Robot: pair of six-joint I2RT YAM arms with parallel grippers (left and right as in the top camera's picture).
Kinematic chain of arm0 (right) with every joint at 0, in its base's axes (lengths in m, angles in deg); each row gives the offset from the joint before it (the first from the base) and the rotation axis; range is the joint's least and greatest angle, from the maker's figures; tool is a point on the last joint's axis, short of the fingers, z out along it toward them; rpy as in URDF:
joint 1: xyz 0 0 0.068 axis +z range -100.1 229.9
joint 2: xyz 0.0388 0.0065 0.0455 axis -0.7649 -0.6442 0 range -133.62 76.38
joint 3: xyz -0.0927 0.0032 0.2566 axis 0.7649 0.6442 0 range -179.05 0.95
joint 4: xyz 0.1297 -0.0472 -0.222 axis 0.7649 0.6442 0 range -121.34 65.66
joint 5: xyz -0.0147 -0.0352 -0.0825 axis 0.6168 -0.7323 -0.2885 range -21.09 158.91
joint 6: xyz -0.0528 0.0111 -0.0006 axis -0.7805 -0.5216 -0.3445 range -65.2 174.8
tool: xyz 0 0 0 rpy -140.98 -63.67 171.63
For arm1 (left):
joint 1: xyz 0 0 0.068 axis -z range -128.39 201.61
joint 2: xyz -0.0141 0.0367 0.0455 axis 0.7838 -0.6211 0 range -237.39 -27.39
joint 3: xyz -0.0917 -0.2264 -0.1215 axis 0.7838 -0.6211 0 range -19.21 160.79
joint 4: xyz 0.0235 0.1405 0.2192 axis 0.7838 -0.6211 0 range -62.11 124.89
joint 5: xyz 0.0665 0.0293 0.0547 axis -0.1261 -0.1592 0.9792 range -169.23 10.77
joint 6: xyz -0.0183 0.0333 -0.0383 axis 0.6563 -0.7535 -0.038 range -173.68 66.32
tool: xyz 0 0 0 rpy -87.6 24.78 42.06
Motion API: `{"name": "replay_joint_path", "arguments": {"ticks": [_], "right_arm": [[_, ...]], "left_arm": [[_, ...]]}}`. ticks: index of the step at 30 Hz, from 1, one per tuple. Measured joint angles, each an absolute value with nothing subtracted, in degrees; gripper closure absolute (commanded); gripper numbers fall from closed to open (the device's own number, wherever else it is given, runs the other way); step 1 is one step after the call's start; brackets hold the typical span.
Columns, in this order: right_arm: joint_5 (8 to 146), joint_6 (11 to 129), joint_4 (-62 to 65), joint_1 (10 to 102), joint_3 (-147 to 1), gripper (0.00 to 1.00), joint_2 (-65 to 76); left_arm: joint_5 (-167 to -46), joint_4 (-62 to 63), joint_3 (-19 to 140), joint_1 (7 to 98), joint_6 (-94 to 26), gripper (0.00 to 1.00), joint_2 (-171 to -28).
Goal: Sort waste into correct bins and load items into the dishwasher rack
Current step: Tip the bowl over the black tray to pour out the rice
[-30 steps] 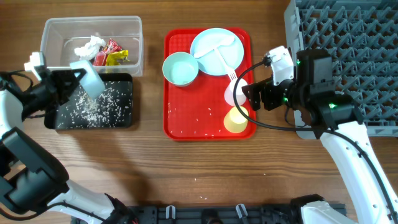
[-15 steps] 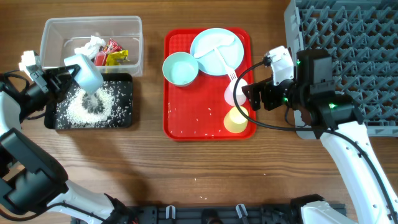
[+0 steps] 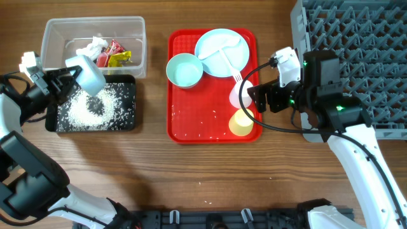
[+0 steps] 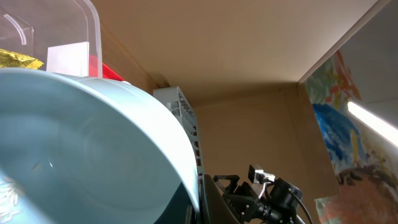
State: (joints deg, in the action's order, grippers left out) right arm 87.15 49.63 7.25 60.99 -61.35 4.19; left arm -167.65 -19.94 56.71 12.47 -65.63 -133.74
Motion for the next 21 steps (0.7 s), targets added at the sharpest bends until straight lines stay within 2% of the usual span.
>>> {"name": "replay_joint_path", "arguments": {"ticks": [7,13,21], "right_arm": [[87.15,49.63,7.25,60.99,-61.35,0.0,4.19],[87.15,49.63,7.25,60.99,-61.35,0.0,4.19],[87.15,49.63,7.27,60.99,-61.35,0.0,4.19]], "left_arm": [[-167.65,-20.36,56.71,12.47,-66.55,0.96,-133.74],[-167.87,-31.26,56.69,12.49,-68.03,0.96,-133.74],[-167.87,-32.01,56.69,15.6,-69.72,0.96,-133.74]]}}
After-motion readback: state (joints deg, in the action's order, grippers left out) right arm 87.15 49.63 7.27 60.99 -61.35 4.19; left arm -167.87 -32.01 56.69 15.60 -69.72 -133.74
